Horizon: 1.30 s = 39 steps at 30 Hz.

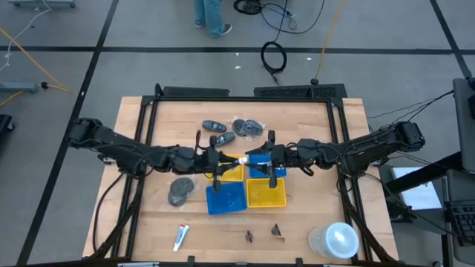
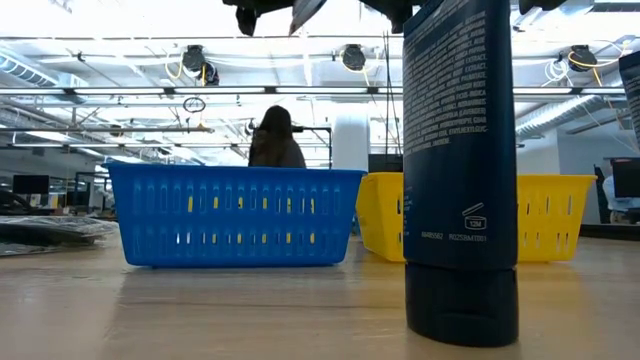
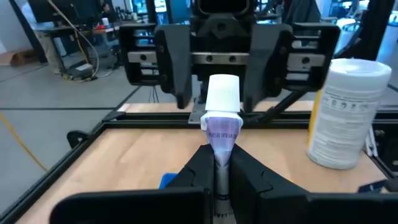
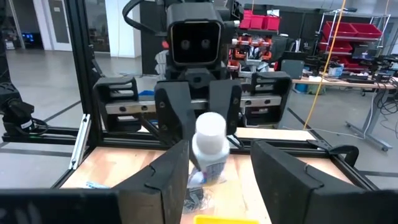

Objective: Pick & Place Travel size toiletries
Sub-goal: Put the right toothpaste into the top right blue bin

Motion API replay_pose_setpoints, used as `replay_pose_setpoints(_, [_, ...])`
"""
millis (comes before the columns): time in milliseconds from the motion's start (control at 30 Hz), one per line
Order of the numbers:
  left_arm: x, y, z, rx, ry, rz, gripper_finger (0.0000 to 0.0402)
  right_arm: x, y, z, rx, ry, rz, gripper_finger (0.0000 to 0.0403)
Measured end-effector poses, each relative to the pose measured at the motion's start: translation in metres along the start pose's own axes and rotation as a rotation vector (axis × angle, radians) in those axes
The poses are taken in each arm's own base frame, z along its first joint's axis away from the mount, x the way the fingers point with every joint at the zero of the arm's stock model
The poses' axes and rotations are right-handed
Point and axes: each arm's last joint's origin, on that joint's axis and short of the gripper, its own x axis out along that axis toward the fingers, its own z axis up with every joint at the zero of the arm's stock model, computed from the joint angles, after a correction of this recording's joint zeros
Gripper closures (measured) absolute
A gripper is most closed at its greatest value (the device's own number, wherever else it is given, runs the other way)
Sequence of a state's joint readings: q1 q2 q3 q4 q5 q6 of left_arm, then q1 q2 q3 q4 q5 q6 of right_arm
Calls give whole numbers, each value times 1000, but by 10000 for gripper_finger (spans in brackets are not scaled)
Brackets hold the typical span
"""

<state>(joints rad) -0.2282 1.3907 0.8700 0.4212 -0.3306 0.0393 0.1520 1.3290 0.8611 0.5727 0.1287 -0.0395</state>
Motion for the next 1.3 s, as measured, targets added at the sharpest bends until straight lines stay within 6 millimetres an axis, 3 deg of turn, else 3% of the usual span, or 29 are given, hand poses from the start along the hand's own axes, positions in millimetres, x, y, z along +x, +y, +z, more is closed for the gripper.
replay_pose_setpoints(567, [17, 2, -10, 14, -33, 8, 395, 11, 0, -8, 5, -39, -9, 241])
replay_pose_setpoints(700, [17, 2, -10, 14, -31, 8, 389, 11, 0, -9, 3, -35, -8, 275])
replay_pose_setpoints(833, [17, 2, -10, 14, -32, 8, 379, 11, 0, -9, -10, -34, -7, 346])
replay_pose_setpoints(1100, [17, 2, -11, 21, -23, 8, 390, 11, 0, -10, -26, -27, -8, 350])
replay_pose_setpoints(1300, [16, 2, -16, 37, 27, 11, 355, 12, -3, -14, -30, 13, -19, 350])
